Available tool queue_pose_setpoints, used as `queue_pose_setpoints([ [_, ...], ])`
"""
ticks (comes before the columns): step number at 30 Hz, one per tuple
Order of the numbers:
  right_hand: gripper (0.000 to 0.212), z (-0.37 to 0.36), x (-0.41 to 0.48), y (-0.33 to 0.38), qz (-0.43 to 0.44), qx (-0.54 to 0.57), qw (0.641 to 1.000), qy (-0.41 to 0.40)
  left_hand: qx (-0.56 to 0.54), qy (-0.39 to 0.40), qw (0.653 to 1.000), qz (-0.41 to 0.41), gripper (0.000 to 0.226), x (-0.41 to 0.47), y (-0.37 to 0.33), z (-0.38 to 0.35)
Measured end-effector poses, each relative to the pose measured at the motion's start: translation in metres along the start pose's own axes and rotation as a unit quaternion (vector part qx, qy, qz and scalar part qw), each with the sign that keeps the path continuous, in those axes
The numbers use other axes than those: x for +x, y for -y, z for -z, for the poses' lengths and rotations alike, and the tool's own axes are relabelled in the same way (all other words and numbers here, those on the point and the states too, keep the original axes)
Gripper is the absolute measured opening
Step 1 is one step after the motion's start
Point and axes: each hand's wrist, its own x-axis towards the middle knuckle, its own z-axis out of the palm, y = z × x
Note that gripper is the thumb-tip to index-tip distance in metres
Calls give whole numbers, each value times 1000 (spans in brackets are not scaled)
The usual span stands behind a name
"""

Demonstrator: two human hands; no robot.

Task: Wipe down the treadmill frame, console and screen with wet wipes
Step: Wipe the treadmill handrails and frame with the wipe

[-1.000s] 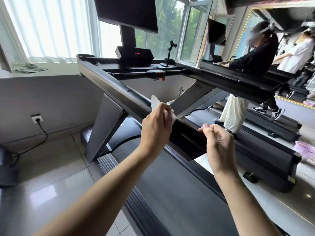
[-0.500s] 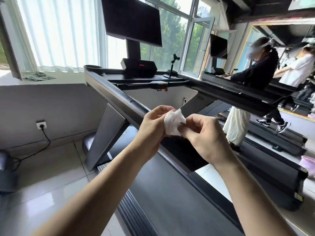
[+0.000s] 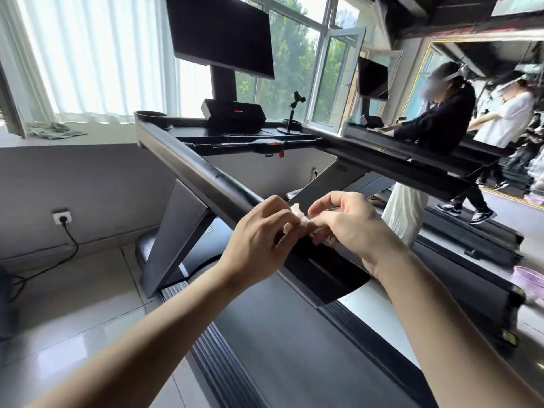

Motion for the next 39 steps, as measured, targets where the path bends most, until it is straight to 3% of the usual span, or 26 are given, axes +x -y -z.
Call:
queue_pose_setpoints([
  [3, 4, -8, -2, -11, 81, -138, 979, -125, 50, 8, 998, -22, 9, 7, 10, 1],
  [8, 21, -32, -16, -24, 125, -309, 940, -79, 34, -69, 989, 127, 7, 9, 48, 20],
  [10, 22, -34, -14, -25, 147, -333, 928, -84, 3, -56, 991, 123, 5, 4, 32, 15],
  [15, 13, -30, -8, -25, 107, -305, 945, -55, -46, 13, 998, 45, 11, -5, -2, 6],
  [17, 15, -28, -7, -23, 80, -285, 954, -39, -24, -17, 997, 74, 11, -1, 18, 7],
  [22, 13, -26, -10, -18, 62, -249, 966, -23, -4, -134, 961, 242, 17, 6, 55, 9],
  [30, 17, -24, -10, -15, 33, -223, 974, -13, -43, -94, 987, 126, 16, -23, -5, -13],
  [32, 20, -24, -10, -15, 31, -220, 975, -11, -40, -135, 975, 175, 20, -19, 19, -11],
  [35, 21, -24, -12, -15, 29, -219, 975, -10, -46, -200, 930, 306, 22, -12, 47, -10],
  [39, 19, -24, -11, -14, 28, -222, 975, -12, -99, -167, 948, 251, 20, -38, 0, -25],
])
